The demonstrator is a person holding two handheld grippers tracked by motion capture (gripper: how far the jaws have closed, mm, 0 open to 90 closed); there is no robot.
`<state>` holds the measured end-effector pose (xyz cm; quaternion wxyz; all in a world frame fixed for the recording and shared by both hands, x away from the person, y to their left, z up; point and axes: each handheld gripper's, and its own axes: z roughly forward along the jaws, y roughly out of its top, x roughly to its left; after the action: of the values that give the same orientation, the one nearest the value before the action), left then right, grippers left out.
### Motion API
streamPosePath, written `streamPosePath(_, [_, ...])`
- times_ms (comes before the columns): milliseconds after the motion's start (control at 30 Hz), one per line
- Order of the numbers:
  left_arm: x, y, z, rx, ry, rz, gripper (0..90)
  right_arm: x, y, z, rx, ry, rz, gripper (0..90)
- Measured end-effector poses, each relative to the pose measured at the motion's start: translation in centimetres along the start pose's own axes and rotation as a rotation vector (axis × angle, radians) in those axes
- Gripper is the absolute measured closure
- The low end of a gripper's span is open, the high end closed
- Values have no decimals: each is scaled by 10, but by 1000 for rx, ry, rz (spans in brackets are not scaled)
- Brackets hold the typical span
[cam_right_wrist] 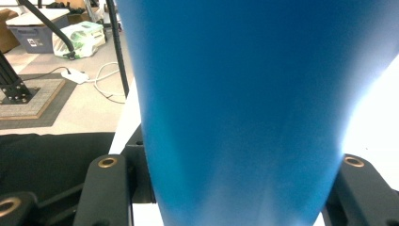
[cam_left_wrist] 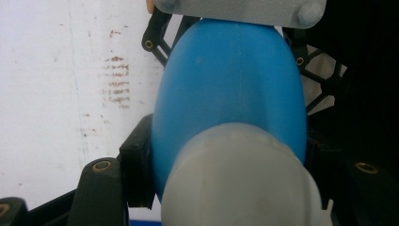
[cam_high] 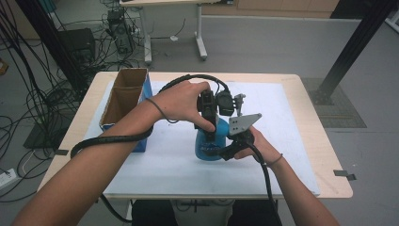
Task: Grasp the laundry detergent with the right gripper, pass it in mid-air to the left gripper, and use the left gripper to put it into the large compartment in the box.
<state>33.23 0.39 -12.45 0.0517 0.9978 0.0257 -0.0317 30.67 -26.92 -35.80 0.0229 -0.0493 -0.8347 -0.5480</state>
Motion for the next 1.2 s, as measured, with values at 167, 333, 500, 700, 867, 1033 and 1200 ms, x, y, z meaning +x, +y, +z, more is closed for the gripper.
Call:
streamPosePath(167, [0,0,0,-2,-2,-3,375,0,0,0,-2,0,0,415])
streamPosePath(333, [1,0,0,0,-2,0,376,0,-1,0,-2,0,2,415])
streamPosePath(500, [1,-1,1,-3,-3,-2,375,-1,-1,0,-2,0,3,416])
streamPosePath(700, [1,-1,2,-4,-2,-3,376,-1,-1,1,-2,2,4,415])
streamPosePath(867, [1,-1,2,1,-3,-4,376,-1,-1,2,2,2,5,416])
streamPosePath(1033, [1,-1,2,-1,0,-2,375,0,-1,1,1,0,5,415])
streamPosePath(1200, [-1,-2,2,-5,2,-1,375,0,-1,1,2,0,2,416])
